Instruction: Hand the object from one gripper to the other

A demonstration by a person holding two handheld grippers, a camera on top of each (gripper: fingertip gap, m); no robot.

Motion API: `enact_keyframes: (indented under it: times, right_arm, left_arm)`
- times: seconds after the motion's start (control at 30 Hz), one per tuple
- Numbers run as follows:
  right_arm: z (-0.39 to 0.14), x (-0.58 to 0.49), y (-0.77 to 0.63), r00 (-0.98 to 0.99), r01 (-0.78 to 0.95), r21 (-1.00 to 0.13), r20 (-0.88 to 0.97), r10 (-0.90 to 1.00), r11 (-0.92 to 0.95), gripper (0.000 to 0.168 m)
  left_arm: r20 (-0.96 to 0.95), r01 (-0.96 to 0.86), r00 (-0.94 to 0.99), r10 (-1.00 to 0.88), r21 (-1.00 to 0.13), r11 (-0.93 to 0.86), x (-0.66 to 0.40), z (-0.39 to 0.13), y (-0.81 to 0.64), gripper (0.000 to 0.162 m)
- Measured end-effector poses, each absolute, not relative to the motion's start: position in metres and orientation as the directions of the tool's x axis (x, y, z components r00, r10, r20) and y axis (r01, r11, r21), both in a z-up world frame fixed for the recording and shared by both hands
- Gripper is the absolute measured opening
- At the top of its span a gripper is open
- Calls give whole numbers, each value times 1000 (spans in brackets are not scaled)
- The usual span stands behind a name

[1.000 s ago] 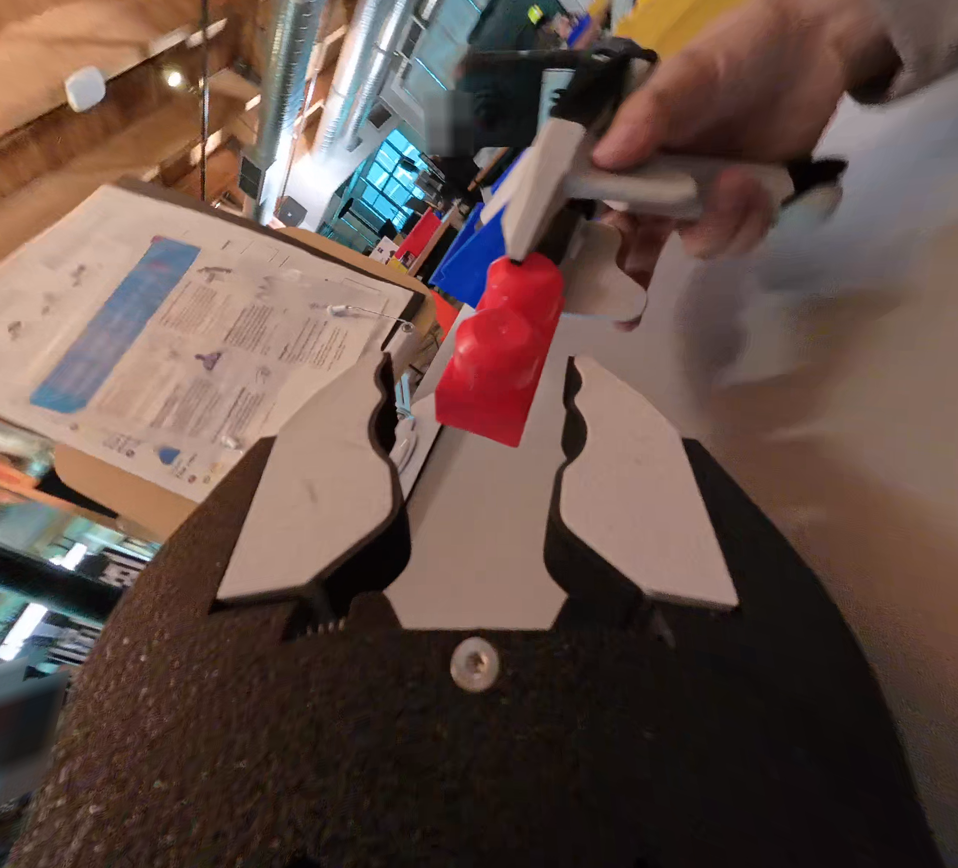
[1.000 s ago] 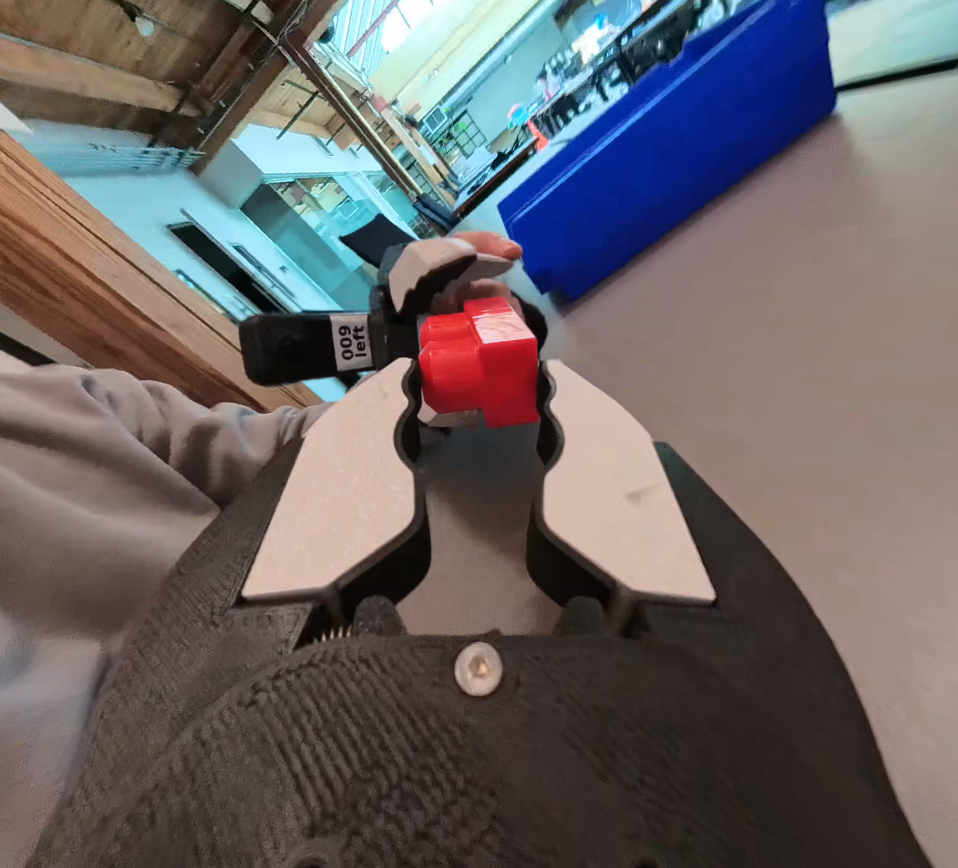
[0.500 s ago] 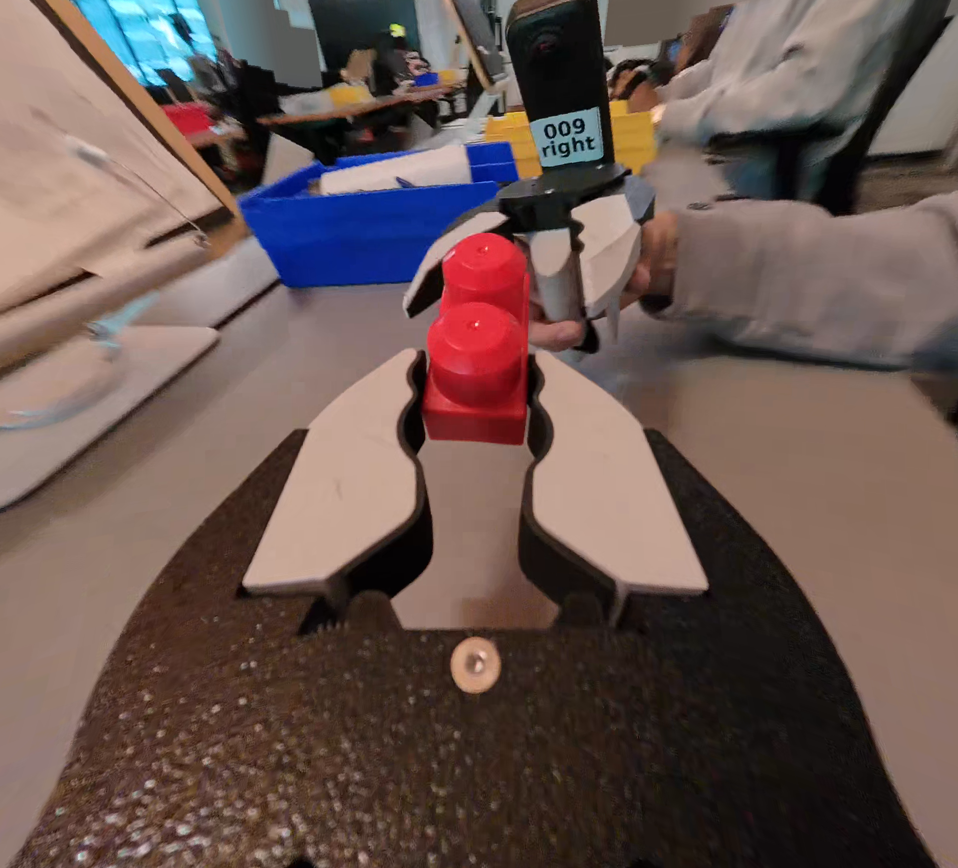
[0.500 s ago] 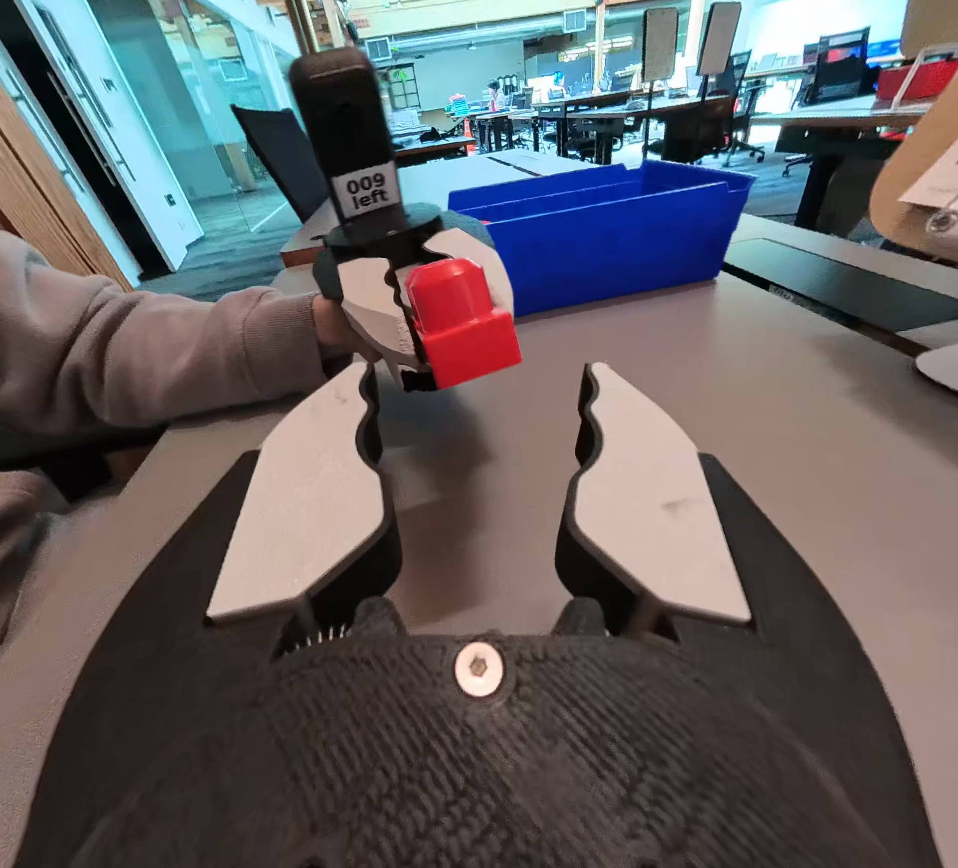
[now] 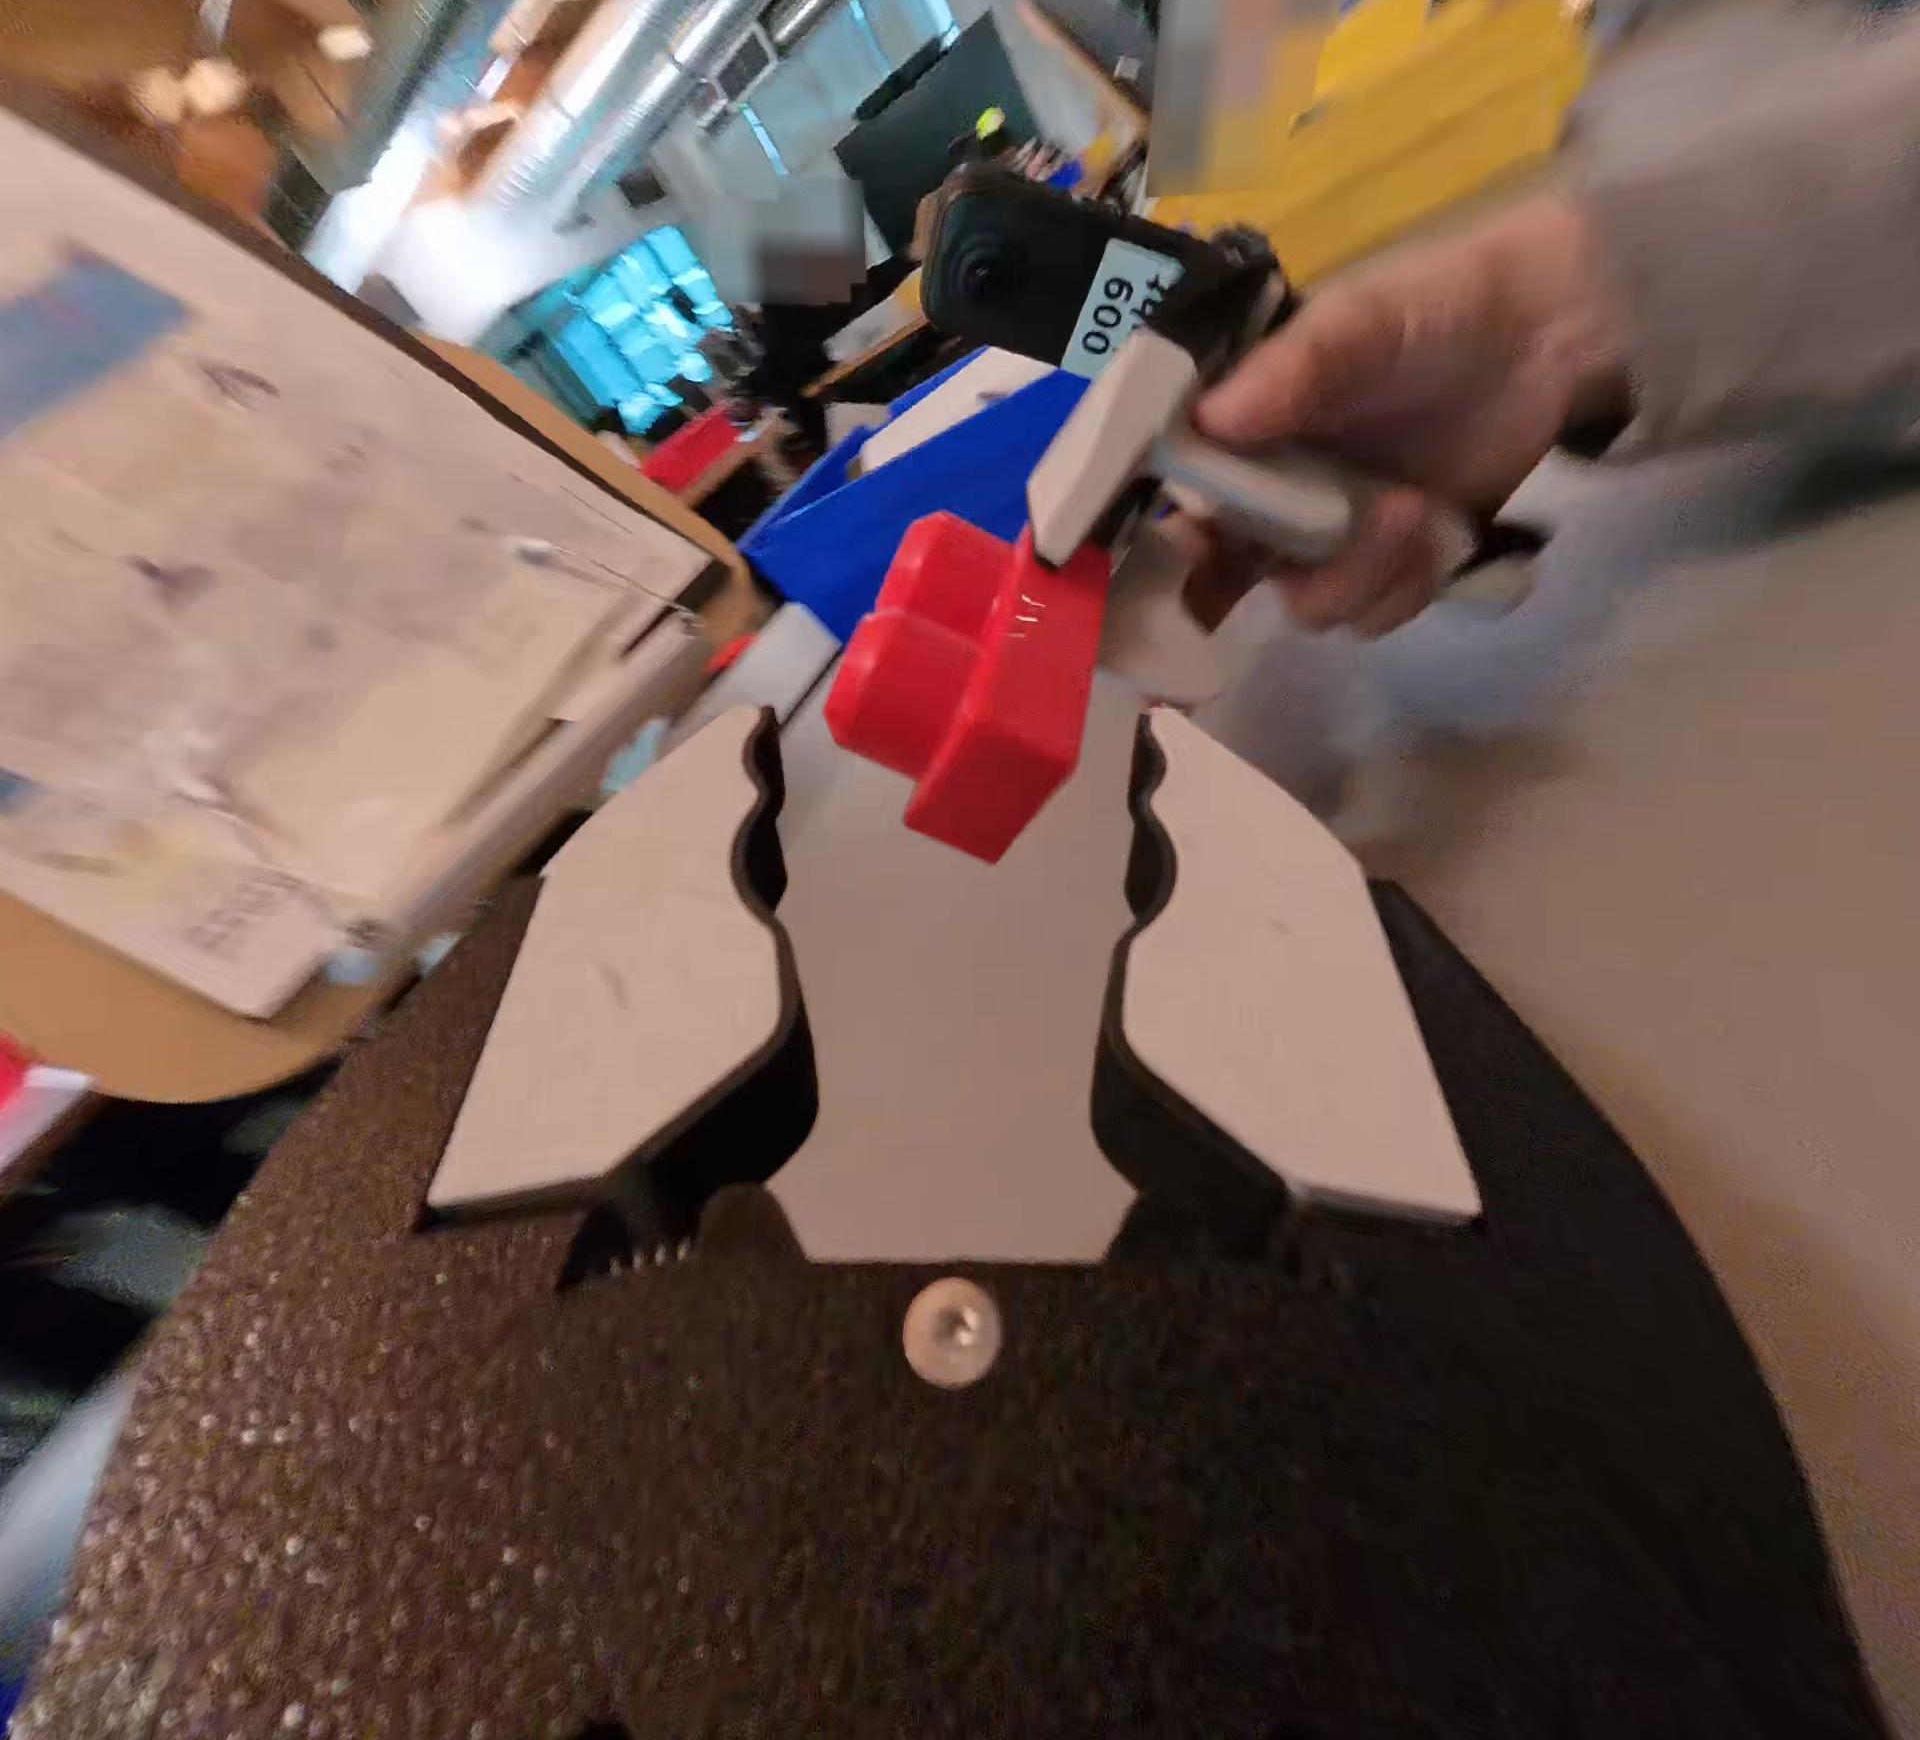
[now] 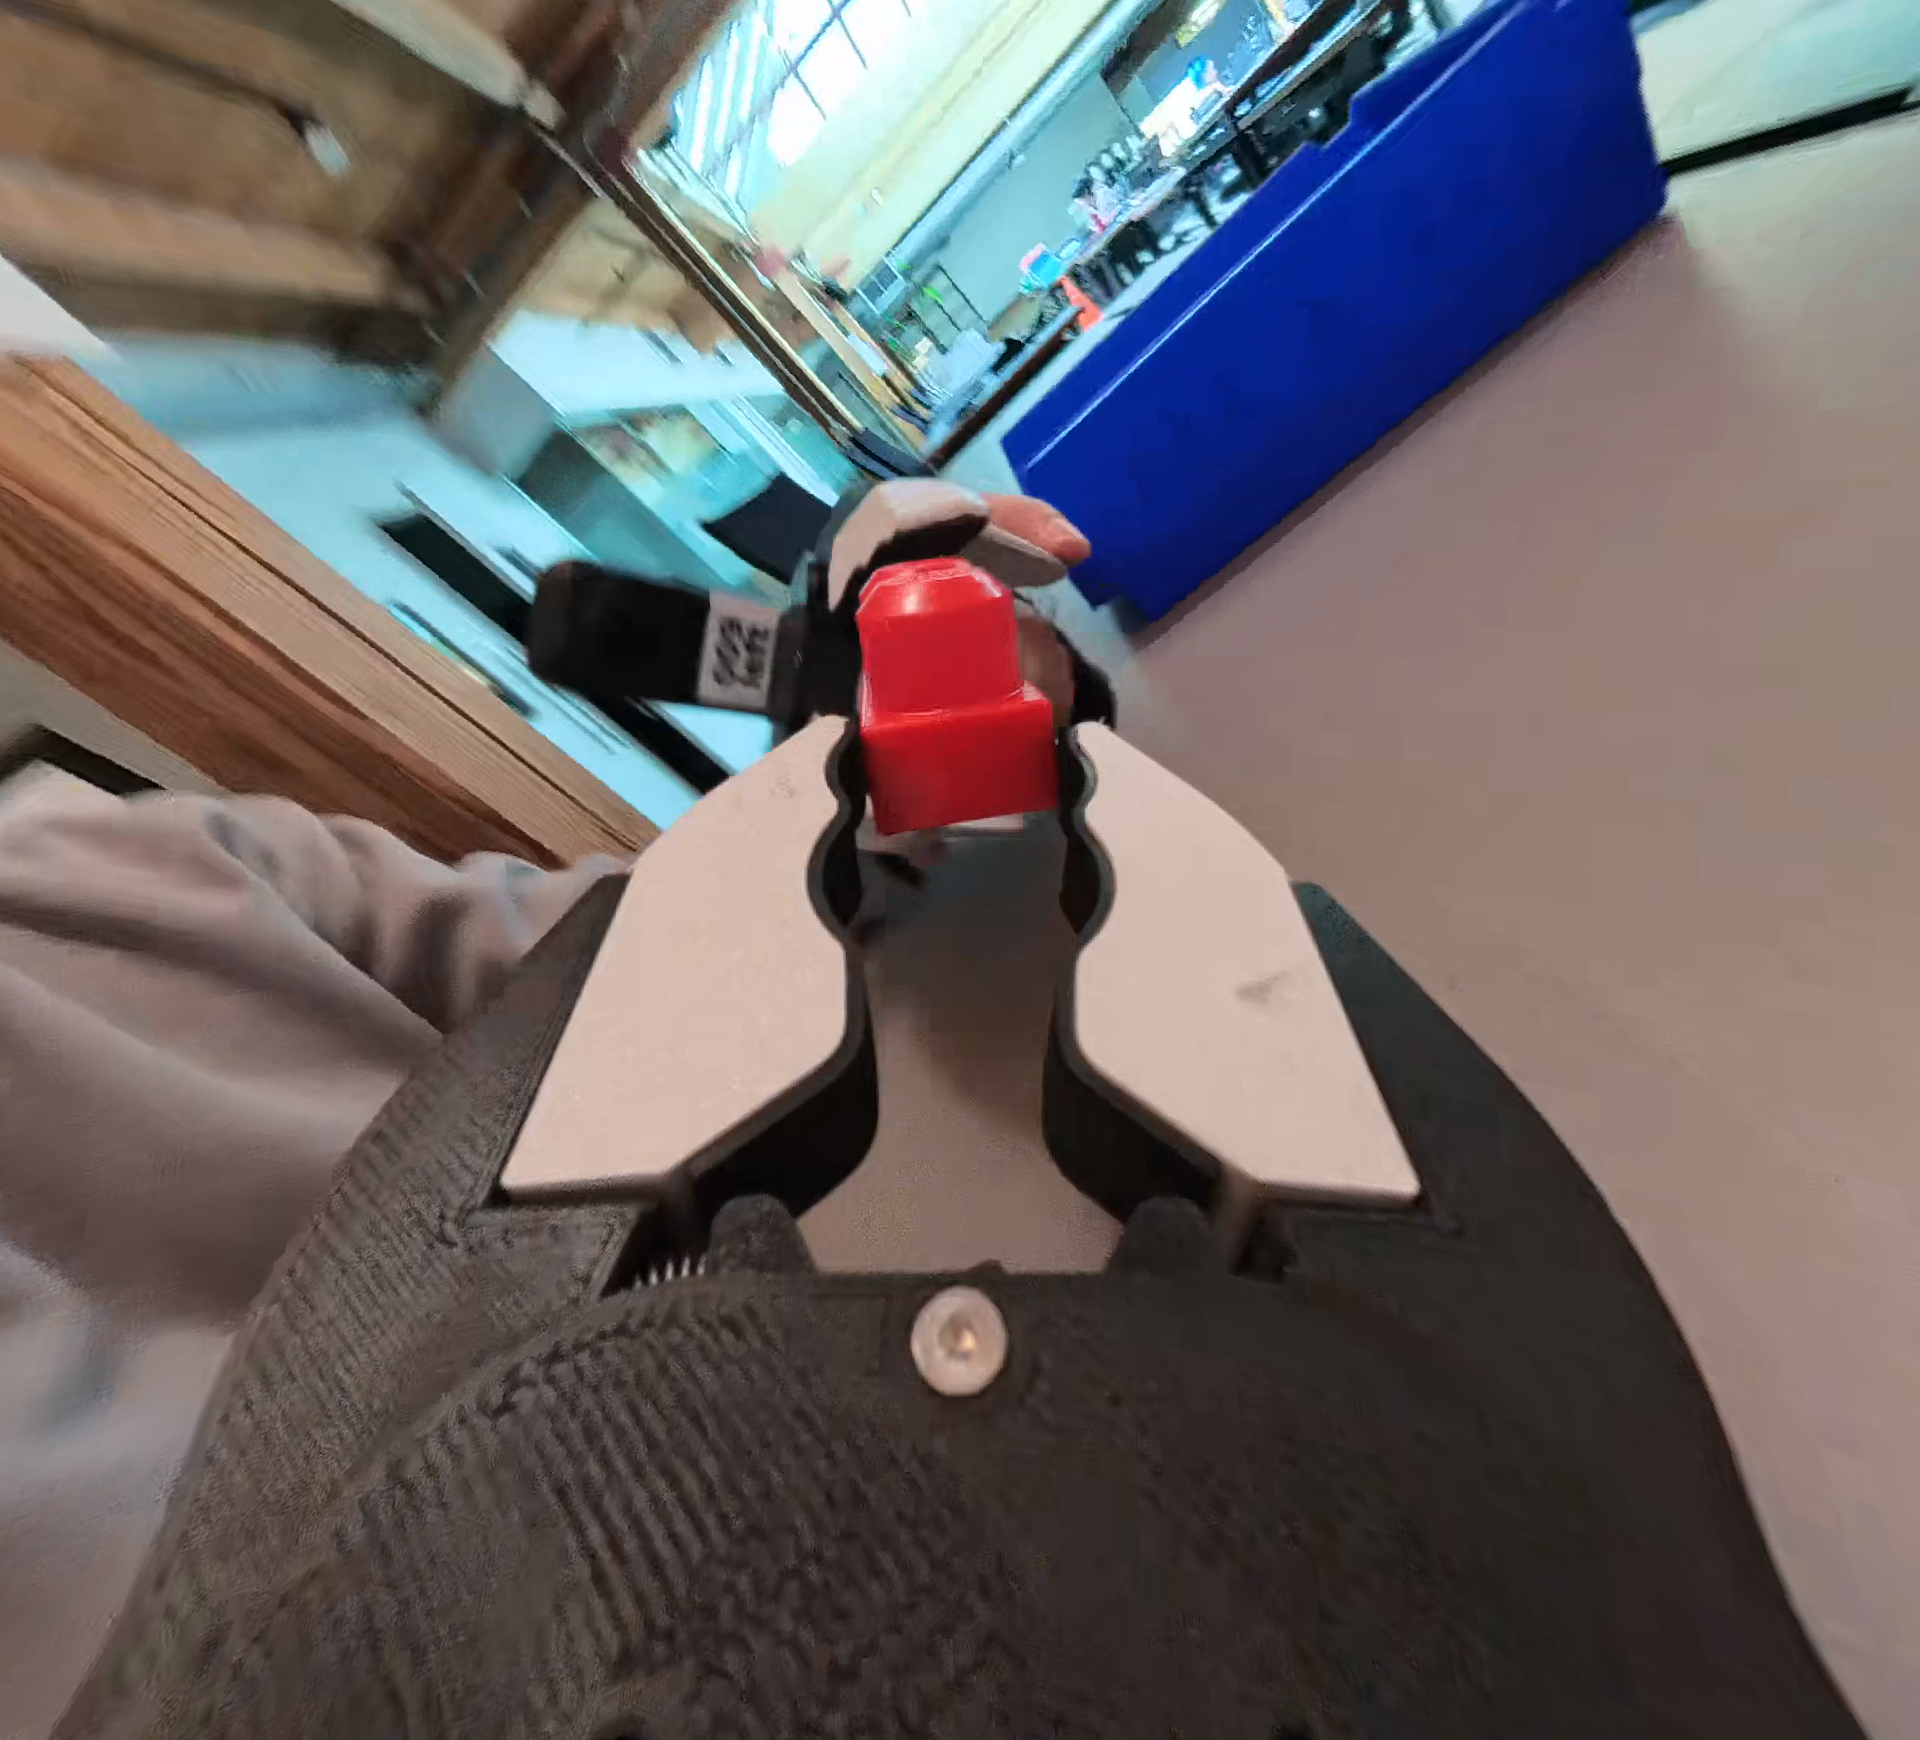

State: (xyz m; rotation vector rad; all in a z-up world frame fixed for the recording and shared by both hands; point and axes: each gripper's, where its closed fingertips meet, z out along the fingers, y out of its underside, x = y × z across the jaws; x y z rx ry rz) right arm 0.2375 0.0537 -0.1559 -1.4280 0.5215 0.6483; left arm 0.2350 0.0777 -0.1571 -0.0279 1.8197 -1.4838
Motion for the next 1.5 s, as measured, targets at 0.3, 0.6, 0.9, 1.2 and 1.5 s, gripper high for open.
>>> enact_keyframes:
  times: [0.3, 0.6, 0.9, 1.2, 1.5]
  right_arm:
    - [-167, 225, 56, 660, -738, -670, -741, 129, -74, 35]
    - [-145, 231, 51, 996, -39, -999, -40, -78, 10, 83]
    - [-153, 203, 56, 995, -11, -1000, -13, 98, -28, 52]
    - [-165, 212, 61, 998, -46, -989, -50, 29, -137, 45]
    - [-167, 233, 52, 837, -544, -835, -547, 11, -80, 45]
  left_arm:
    - [-692, 544, -588, -418, -721, 428, 235, -162, 74, 43]
    - [-87, 53, -920, -383, -994, 97, 230, -157, 78, 41]
    - [-89, 62, -968, -237, -991, 121, 209, -167, 64, 41]
    - [-102, 64, -949, -298, -989, 136, 219, -170, 66, 40]
    - [-633, 478, -672, -384, -767, 428, 231, -170, 67, 72]
